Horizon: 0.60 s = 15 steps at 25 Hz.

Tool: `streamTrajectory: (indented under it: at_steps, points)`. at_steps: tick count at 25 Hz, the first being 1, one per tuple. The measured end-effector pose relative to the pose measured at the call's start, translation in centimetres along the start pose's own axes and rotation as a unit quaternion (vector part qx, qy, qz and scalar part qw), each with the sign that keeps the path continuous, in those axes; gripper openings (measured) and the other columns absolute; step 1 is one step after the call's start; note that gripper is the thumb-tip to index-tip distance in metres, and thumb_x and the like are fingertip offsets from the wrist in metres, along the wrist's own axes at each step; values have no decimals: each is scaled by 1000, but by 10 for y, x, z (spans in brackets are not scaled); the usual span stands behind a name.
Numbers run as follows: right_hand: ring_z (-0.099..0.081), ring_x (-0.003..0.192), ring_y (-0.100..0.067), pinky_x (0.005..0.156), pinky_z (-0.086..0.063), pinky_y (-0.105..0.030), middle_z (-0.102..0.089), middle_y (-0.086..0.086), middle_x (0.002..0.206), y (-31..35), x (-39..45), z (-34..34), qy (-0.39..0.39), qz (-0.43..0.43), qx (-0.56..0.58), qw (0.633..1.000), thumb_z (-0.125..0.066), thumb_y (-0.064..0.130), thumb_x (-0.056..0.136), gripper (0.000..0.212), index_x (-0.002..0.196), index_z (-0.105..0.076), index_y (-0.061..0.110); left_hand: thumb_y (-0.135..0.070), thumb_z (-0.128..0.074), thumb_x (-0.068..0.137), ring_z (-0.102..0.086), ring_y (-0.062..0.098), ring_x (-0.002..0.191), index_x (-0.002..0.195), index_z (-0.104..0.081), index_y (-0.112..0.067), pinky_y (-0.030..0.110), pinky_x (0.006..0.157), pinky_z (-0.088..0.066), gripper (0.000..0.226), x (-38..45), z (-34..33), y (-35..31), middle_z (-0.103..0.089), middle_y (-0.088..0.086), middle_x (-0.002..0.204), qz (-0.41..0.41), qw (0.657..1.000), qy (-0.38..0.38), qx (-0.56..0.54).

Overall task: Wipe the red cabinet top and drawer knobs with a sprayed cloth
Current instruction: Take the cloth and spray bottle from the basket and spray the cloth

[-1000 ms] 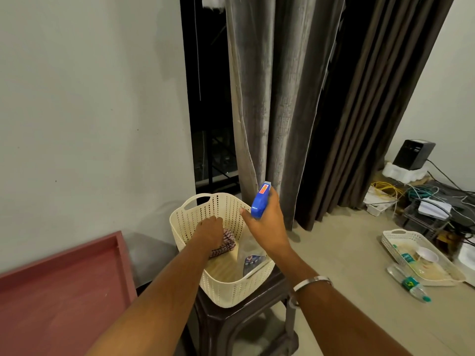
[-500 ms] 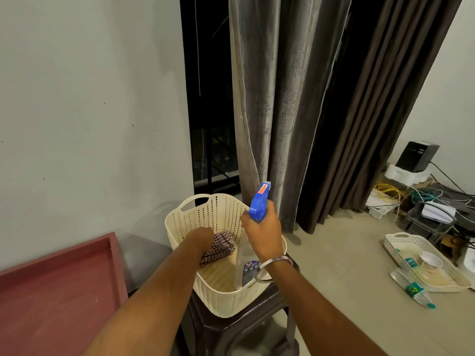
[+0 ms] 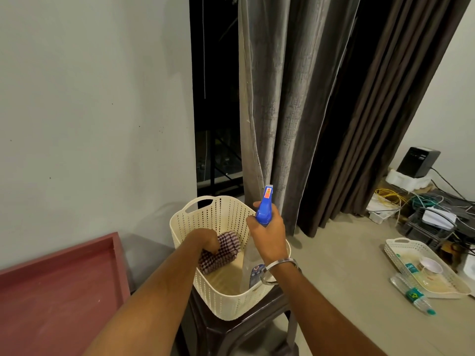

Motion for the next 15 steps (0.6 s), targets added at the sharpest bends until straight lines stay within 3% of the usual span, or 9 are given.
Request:
streamTrajectory:
  at_steps: [4, 7, 10, 13, 15]
  points:
    - [-46, 62, -12, 60, -46, -25, -47, 4, 73, 9, -2, 1, 14, -4, -17, 1000, -67, 10, 79, 33, 104, -46, 15, -17, -51, 94, -48, 31, 124, 134, -41, -6, 39, 103, -43, 43, -21, 15, -1, -49, 13, 135, -27, 984, -40, -172]
    - [-47, 66, -15, 61, -46, -24, -47, 1, 78, 28, -1, -4, 28, 17, -35, 999, -67, 11, 80, 29, 100, -46, 14, -20, -54, 94, -55, 33, 114, 136, -33, -14, 42, 82, -57, 48, -40, 38, 4, -51, 13, 130, -57, 926, -71, -366]
    - [-51, 66, -11, 58, -46, -11, -54, 0, 80, 60, -4, -13, 33, 54, -39, 997, -64, 11, 84, 22, 101, -51, 16, -20, -56, 94, -59, 32, 107, 135, -31, -21, 44, 67, -61, 48, -64, 59, 5, -50, 11, 130, -84, 864, -83, -489]
    - [-54, 67, -8, 58, -46, -8, -56, 5, 78, 91, -9, -21, 35, 80, -33, 996, -63, 14, 87, 17, 102, -56, 14, -19, -57, 94, -60, 29, 105, 137, -34, -19, 47, 75, -60, 48, -90, 80, 4, -52, 10, 130, -111, 816, -101, -559]
    - [-56, 68, -10, 62, -47, -15, -58, 4, 79, 111, -12, -24, 39, 84, -22, 995, -62, 16, 87, 16, 102, -58, 16, -19, -57, 94, -59, 28, 109, 136, -39, -18, 49, 85, -57, 46, -108, 95, 7, -54, 10, 130, -113, 802, -133, -572]
Point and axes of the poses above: each hand's wrist, its own x-axis towards the middle knuckle, its own z-axis out of the back of the hand, y = z × x, the point moved 1 cm from there along x, towards the middle knuckle
